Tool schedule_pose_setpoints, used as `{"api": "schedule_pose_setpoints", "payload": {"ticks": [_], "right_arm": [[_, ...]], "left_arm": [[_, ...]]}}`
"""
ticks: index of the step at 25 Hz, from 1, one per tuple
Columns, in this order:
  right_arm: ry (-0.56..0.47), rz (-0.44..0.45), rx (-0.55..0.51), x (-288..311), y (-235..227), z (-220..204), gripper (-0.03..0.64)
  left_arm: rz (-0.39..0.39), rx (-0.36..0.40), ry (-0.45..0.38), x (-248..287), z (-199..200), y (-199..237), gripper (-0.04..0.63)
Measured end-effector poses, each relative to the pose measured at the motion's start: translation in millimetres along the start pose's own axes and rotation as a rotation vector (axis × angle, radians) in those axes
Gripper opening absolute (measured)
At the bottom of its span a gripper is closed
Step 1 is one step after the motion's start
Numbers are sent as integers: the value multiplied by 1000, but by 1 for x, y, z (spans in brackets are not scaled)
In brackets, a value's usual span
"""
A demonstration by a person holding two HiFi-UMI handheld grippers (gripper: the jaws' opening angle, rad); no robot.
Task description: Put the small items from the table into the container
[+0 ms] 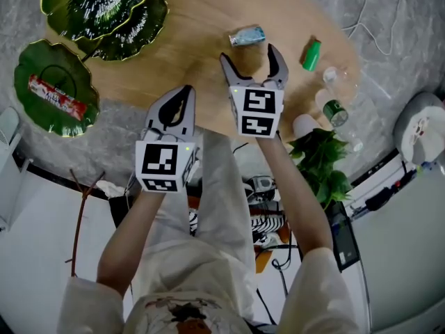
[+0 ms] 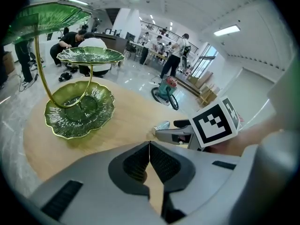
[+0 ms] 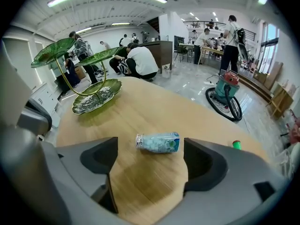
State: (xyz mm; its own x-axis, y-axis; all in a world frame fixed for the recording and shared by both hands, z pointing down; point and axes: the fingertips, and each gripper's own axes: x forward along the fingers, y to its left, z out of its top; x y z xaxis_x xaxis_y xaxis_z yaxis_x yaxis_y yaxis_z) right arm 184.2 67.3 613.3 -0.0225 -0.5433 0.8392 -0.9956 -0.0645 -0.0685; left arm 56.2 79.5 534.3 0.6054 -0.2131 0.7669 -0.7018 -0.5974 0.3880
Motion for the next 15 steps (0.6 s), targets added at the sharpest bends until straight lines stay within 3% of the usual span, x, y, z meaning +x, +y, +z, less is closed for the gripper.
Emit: {"api": "schedule_pose_setpoints", "payload": {"ticks": [15], "right_arm": [[2, -33, -40, 23, -13, -1, 416]], "left_arm": [[-7, 4, -7, 14, 7, 0, 9]]}}
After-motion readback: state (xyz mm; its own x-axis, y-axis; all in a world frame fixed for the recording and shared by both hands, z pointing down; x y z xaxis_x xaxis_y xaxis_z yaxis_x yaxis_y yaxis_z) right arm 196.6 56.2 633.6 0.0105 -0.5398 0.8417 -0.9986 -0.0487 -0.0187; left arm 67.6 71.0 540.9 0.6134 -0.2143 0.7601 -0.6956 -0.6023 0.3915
